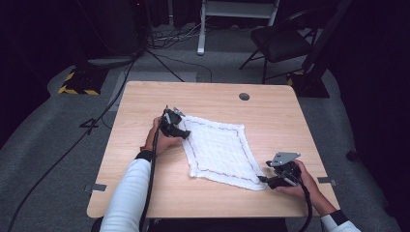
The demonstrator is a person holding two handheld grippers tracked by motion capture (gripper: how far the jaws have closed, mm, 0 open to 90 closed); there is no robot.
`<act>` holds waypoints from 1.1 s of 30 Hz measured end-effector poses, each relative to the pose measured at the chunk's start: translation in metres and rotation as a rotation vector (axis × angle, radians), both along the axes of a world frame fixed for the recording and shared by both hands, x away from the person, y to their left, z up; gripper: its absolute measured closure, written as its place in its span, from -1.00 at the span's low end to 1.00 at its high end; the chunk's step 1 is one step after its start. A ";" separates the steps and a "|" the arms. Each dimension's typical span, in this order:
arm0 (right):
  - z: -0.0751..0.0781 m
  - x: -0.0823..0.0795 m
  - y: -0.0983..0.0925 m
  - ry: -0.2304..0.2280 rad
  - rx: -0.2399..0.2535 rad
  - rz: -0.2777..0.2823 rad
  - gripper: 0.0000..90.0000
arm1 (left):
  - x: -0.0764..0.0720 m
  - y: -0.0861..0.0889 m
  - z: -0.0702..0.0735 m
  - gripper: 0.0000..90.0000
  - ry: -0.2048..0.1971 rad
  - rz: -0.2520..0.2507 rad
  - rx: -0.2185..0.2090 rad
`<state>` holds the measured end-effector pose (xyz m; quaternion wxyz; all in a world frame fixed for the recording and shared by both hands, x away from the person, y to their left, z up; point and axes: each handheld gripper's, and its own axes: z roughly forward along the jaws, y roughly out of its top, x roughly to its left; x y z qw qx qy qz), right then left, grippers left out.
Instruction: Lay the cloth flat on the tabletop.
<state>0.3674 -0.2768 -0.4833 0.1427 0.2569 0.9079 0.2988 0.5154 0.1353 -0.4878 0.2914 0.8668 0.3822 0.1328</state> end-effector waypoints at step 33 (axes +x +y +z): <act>-0.005 0.145 0.055 -0.106 0.003 -0.301 0.03 | -0.123 0.005 -0.002 -0.49 0.046 -0.243 -0.007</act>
